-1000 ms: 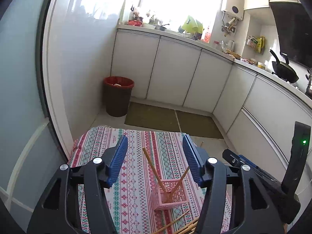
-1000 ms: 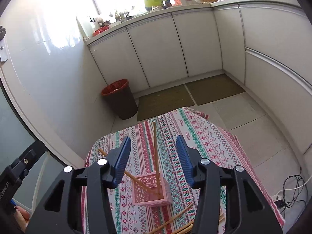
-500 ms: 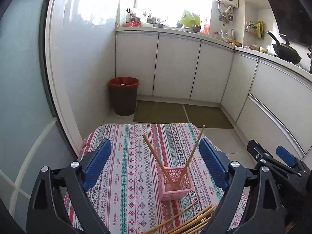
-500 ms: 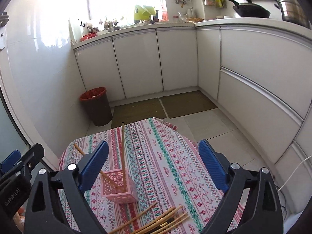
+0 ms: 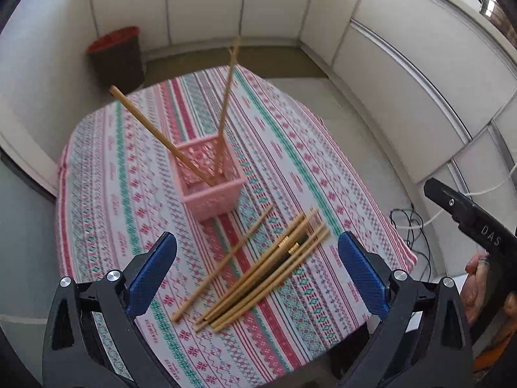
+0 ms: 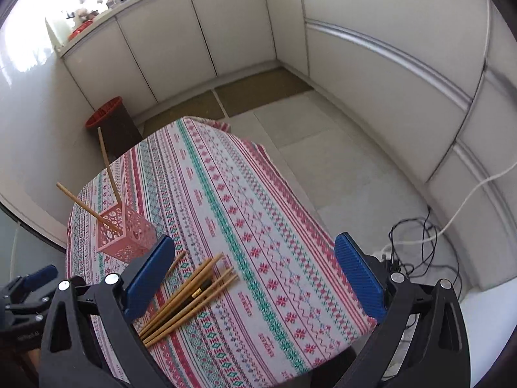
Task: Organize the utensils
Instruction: 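Grasp another chopstick from the pile with the left gripper while the right grasps one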
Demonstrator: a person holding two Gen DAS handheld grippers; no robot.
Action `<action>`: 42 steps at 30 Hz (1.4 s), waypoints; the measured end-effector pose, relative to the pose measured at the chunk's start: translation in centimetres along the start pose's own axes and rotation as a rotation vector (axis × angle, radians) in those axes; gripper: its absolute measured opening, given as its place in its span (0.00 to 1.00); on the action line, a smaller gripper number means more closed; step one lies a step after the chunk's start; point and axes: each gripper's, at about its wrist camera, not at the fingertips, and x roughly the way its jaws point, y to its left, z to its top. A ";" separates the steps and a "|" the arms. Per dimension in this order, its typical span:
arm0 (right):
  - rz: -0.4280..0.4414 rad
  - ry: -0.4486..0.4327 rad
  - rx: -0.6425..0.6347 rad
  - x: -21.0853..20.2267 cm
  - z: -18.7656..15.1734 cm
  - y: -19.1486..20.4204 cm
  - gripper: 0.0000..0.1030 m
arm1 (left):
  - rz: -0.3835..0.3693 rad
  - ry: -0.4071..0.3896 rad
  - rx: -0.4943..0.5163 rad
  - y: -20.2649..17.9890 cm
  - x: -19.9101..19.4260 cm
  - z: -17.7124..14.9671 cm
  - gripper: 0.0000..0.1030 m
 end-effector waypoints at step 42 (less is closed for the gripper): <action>-0.003 0.256 0.100 6.8 -1.7 -3.6 0.94 | 0.117 0.276 0.202 -2.3 19.7 1.5 0.11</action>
